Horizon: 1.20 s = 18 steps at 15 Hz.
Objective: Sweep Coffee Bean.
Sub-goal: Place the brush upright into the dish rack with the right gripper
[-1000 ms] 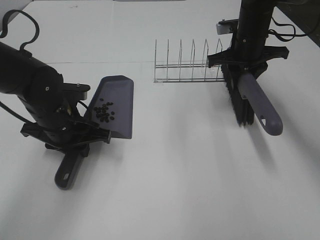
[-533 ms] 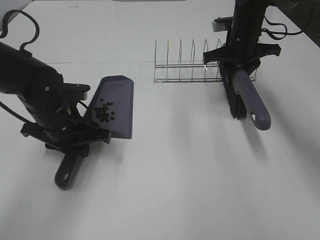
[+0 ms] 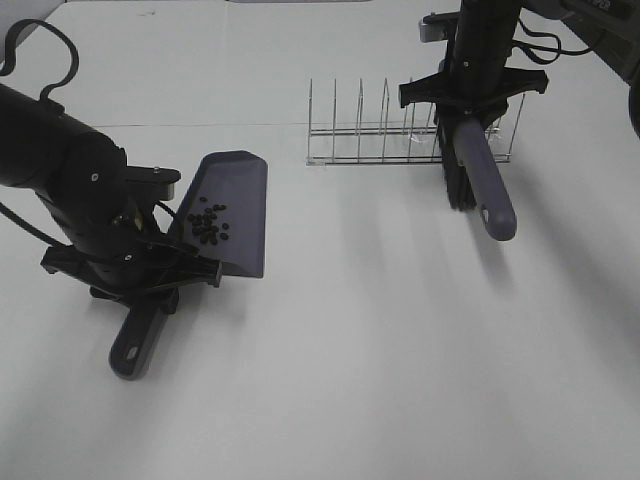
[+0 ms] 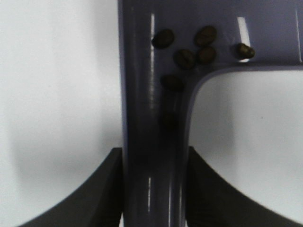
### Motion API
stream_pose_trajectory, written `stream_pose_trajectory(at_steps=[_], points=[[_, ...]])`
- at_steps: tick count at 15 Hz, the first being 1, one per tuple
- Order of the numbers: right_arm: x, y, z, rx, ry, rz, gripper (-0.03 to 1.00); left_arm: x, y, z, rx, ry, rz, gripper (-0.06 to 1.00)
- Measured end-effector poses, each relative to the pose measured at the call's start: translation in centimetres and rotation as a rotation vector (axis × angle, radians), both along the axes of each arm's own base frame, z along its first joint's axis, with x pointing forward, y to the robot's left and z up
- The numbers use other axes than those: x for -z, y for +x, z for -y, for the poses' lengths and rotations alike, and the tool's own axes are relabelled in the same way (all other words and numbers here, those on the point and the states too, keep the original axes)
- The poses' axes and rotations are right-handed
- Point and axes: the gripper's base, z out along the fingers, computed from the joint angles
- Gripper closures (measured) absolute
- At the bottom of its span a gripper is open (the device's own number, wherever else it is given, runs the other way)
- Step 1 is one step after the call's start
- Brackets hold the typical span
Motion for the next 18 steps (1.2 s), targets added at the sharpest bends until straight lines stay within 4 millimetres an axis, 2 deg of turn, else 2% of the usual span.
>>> stream_pose_trajectory(at_steps=[9, 10, 12, 13, 18], points=[[0.52, 0.07, -0.01, 0.001, -0.003, -0.007, 0.66, 0.00, 0.05, 0.02, 0.000, 0.002, -0.002, 0.60], [0.52, 0.07, -0.05, 0.001, 0.003, -0.007, 0.59, 0.00, 0.04, 0.01, -0.001, 0.003, -0.004, 0.60], [0.53, 0.06, -0.22, -0.001, 0.010, -0.005, 0.38, -0.03, 0.08, 0.03, -0.001, 0.003, -0.003, 0.60], [0.52, 0.07, -0.21, -0.001, 0.009, -0.005, 0.33, -0.03, 0.07, 0.03, -0.001, 0.003, -0.004, 0.60], [-0.13, 0.30, -0.28, -0.008, 0.014, 0.019, 0.29, -0.01, -0.03, -0.02, -0.004, 0.008, -0.015, 0.60]])
